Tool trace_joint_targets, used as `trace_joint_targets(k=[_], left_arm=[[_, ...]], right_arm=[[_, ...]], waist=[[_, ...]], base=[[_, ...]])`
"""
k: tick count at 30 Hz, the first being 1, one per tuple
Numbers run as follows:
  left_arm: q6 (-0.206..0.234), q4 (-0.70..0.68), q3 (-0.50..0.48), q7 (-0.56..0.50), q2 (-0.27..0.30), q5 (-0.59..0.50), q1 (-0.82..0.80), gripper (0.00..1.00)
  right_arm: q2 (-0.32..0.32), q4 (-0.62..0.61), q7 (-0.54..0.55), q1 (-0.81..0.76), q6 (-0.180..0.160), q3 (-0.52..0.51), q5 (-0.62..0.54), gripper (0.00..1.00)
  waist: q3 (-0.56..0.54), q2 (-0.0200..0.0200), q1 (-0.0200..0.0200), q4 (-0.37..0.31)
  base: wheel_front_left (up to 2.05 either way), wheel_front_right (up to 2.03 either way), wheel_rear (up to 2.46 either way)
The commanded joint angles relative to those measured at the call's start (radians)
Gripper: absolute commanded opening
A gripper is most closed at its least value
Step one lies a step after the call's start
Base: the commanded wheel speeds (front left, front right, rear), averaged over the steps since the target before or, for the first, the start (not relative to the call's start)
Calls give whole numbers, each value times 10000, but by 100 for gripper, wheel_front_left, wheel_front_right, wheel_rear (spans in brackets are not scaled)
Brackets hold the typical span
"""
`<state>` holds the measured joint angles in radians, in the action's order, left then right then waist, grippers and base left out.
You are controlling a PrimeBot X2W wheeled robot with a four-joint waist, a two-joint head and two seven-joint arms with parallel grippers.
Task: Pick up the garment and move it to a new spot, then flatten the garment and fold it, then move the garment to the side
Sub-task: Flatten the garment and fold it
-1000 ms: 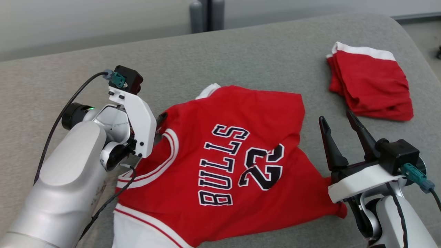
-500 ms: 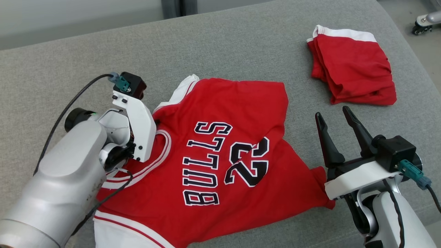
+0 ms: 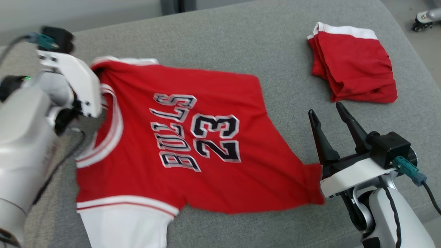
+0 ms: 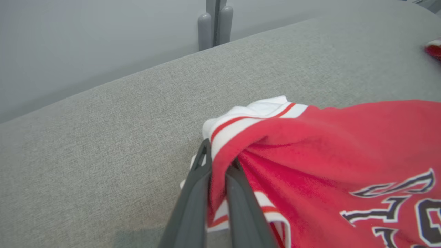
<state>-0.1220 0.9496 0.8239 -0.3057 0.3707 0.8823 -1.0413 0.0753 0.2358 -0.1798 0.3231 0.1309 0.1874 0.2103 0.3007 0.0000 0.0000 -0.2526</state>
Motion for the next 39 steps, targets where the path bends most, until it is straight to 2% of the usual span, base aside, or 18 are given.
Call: trace_joint_targets(k=[1, 6, 11, 12, 13, 18, 23, 29, 32, 36, 37, 39], left_arm=[[107, 237, -176, 229, 189, 108, -333, 0], [445, 1373, -542, 1173, 605, -12, -1147, 0], [325, 1835, -556, 1867, 829, -124, -1420, 0], [252, 1916, -547, 1955, 857, -125, -1432, 85], [170, 1980, -503, 1977, 838, -107, -1395, 100], [-45, 2040, -258, 2250, 1054, -131, -1226, 100], [-91, 1550, 56, 2807, 1224, -68, -724, 100], [-88, 423, 282, 4275, 1653, 5, 391, 100], [160, -29, 226, 4941, 1809, 11, 1087, 100], [856, -1114, -118, 5516, 2069, 158, 2174, 100], [856, -1114, -118, 5516, 2069, 158, 2174, 100], [1400, -1928, -365, 5646, 2199, 162, 2860, 100]], right_arm=[[111, -77, 33, 118, -1, -19, -23, 100], [178, -318, 117, 254, -1, 2, -87, 100], [150, -408, 106, 317, -1, 14, -104, 100], [128, -410, 103, 307, -1, -2, -115, 100], [108, -408, 88, 281, -1, -31, -94, 100], [41, -182, -18, 137, -1, -99, -57, 100], [-7, 227, -154, -41, -1, -132, 90, 100], [179, 667, -186, -705, -1, -442, 246, 100], [127, 744, -280, -977, -1, -609, 346, 100], [33, 741, -375, -1293, -1, -713, 382, 100], [33, 741, -375, -1293, -1, -713, 382, 100], [-14, 741, -418, -1416, -1, -766, 379, 100]], waist=[[244, 0, 0, -138], [741, 0, 0, -374], [857, 0, 0, -463], [867, 0, 0, -454], [859, 0, 0, -412], [519, 0, 0, -67], [-340, 0, 0, 408], [-1488, 0, 0, 1056], [-1846, 0, 0, 1241], [-2185, 0, 0, 1404], [-2185, 0, 0, 1404], [-2312, 0, 0, 1498]], base=[[0, 0, 0], [0, 0, 0], [0, 0, 0], [0, 0, 0], [0, 0, 0], [0, 0, 0], [0, 0, 0], [0, 0, 0], [0, 0, 0], [0, 0, 0], [0, 0, 0], [0, 0, 0]])
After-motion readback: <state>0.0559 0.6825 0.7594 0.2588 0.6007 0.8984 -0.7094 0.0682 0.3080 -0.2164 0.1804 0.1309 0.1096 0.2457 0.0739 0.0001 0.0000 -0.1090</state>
